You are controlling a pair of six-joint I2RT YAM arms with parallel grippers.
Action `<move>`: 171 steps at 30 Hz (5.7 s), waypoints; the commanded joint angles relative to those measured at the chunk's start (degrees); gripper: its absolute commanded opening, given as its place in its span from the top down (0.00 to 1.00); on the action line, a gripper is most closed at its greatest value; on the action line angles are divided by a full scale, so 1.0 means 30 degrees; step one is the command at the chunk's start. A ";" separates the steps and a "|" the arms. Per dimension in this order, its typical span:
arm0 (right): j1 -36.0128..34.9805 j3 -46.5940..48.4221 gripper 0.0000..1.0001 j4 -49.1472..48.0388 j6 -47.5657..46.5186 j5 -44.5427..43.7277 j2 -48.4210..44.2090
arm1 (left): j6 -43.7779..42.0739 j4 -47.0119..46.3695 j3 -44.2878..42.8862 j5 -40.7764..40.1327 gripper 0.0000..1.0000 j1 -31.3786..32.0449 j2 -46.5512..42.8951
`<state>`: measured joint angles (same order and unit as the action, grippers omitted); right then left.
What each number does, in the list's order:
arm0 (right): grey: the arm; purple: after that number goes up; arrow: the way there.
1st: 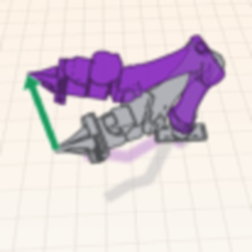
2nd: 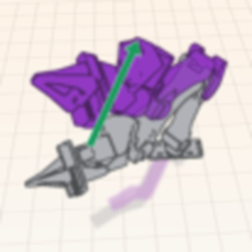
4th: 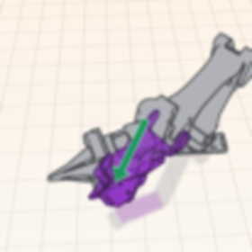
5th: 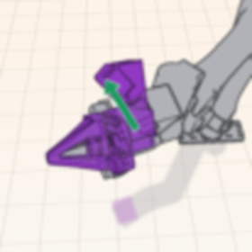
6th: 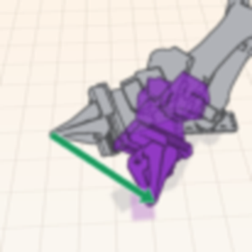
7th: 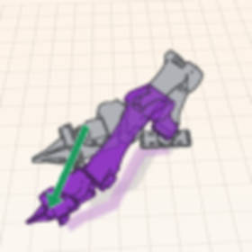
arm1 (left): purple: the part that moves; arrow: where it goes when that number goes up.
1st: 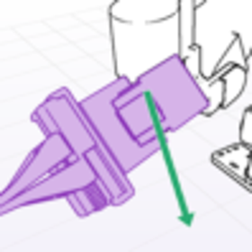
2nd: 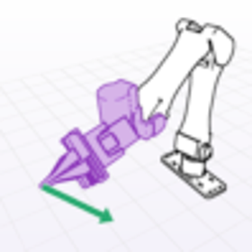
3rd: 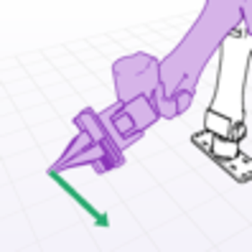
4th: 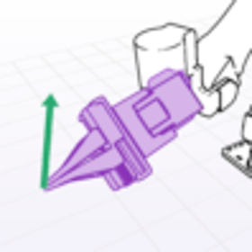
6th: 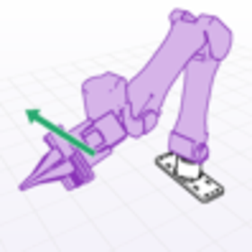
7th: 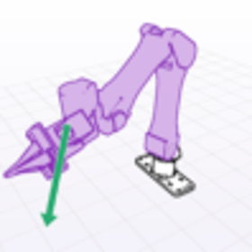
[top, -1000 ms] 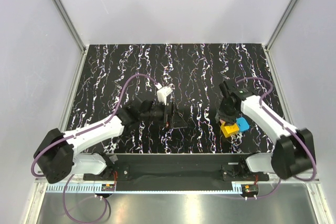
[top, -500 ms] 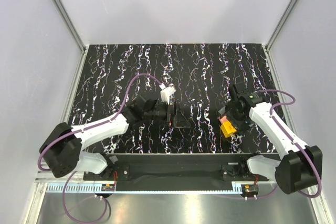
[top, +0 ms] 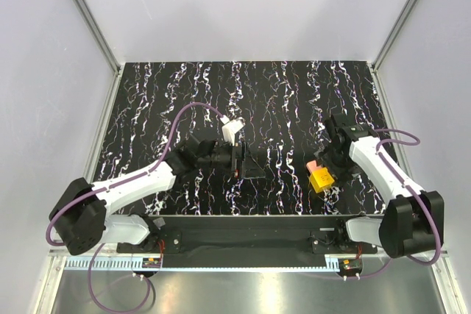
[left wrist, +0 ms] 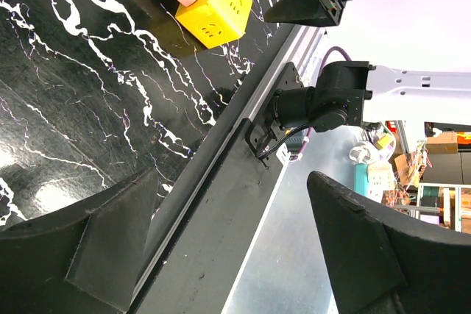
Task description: Pull the plug off the socket
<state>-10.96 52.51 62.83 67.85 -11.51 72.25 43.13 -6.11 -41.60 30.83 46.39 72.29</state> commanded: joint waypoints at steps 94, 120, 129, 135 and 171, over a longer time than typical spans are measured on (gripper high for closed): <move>-0.0946 -0.2416 1.00 -0.7349 -1.0987 0.4363 0.2548 | 0.8940 -1.4426 -0.6229 -0.2719 0.49 0.1118 1.8235; -0.0946 -0.2884 1.00 -0.6617 -0.9846 0.2840 0.3426 | 0.9823 -1.7593 -0.5176 -0.3682 1.00 0.0972 1.8970; -0.0946 -0.3001 1.00 -0.6265 -0.9113 0.1844 0.3750 | 0.9616 -1.8208 -0.4677 -0.4241 1.00 0.0532 1.9057; -0.0946 -0.2973 1.00 -0.6089 -0.8878 0.1405 0.3954 | 0.8740 -1.7097 -0.4560 -0.4738 1.00 0.0503 1.8267; -0.0946 -0.2592 1.00 -0.5298 -0.8058 0.0027 0.4892 | 0.9148 -1.7038 -0.2948 -0.5940 1.00 -0.0552 1.7096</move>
<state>-14.81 49.93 41.39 42.78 -2.20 81.52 73.45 -60.99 -51.88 17.41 48.40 126.17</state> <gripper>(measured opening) 0.654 0.368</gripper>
